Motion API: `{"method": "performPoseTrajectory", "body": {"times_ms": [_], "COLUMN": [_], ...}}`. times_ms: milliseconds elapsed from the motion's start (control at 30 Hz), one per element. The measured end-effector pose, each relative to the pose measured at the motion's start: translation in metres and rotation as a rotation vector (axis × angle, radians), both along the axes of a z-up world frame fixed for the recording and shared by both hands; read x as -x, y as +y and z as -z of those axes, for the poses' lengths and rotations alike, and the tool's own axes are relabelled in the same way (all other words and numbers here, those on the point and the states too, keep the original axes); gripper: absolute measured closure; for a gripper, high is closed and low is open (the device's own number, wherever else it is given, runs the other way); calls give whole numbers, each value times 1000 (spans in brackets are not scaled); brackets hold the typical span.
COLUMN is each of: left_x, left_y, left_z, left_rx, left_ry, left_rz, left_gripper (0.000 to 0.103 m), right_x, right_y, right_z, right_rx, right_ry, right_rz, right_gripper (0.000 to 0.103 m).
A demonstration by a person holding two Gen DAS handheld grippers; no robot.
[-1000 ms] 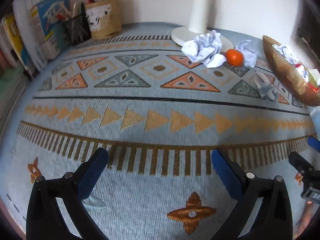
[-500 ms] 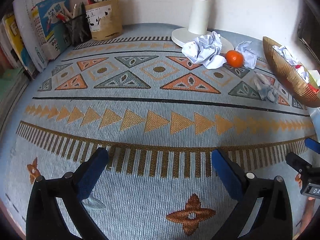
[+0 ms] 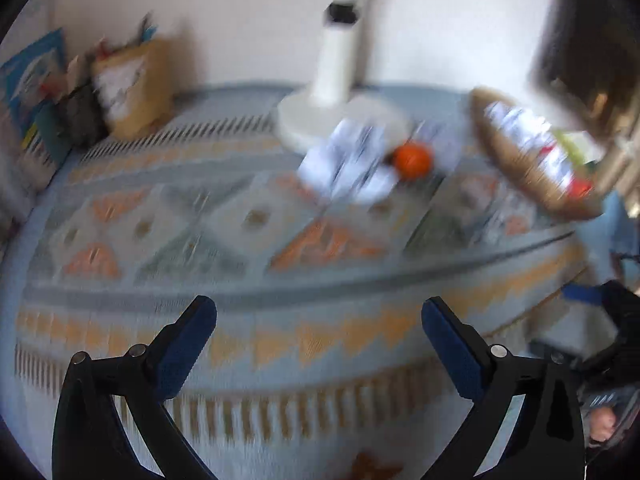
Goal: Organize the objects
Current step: 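Grasp a grid paper ball with the left tool while the right tool grasps the plaid bow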
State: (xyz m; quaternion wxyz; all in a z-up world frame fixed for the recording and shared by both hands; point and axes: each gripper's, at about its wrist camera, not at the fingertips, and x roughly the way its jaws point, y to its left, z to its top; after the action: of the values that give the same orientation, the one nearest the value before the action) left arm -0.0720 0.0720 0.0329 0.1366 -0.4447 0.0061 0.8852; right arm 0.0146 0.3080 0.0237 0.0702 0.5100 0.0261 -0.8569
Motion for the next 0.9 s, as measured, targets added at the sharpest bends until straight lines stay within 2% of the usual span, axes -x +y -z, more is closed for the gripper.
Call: {"method": "performPoseTrajectory", "body": {"times_ms": [100, 167, 200, 300, 367, 433, 500, 533, 567, 633, 700, 767, 800, 900], "left_x": [31, 50, 57, 75, 81, 83, 87, 89, 90, 88, 84, 78, 75, 61], "left_y": [12, 20, 22, 31, 36, 39, 39, 40, 40, 39, 41, 41, 41, 39], "left_z": [-6, -4, -2, 5, 9, 13, 18, 20, 21, 20, 17, 14, 13, 3], "left_rx": [-26, -37, -47, -52, -50, -51, -53, -52, -54, -66, -69, -65, -66, -83], "left_ry": [13, 4, 2, -2, 9, 12, 1, -3, 11, 27, 49, 63, 66, 93], "left_rz": [52, 65, 66, 70, 75, 70, 62, 53, 44, 47, 63, 69, 66, 69], "left_gripper": [1, 1, 1, 3, 7, 17, 34, 39, 41, 45, 53, 55, 56, 56], "right_x": [20, 37, 45, 68, 80, 90, 98, 101, 102, 100, 98, 96, 93, 77], "right_y": [-8, -9, -8, -8, -4, -1, 1, 1, 0, -9, -18, -21, -23, -29], "right_z": [-12, -15, -17, -19, -17, -11, -5, -2, -1, -3, -3, -3, -6, -16], "right_rx": [-20, 38, 64, 50, 93, 125, 128, 120, 109, 70, 32, 5, 12, 22], "right_ry": [-17, -52, -49, -1, 20, 24, 30, 31, 45, 86, 108, 130, 141, 173], "right_rz": [5, 12, 18, 70, 105, 145, 170, 180, 184, 163, 127, 94, 75, 22], "right_gripper": [0, 0, 0, 1, 4, 14, 19, 20, 23, 48, 59, 68, 81, 81]}}
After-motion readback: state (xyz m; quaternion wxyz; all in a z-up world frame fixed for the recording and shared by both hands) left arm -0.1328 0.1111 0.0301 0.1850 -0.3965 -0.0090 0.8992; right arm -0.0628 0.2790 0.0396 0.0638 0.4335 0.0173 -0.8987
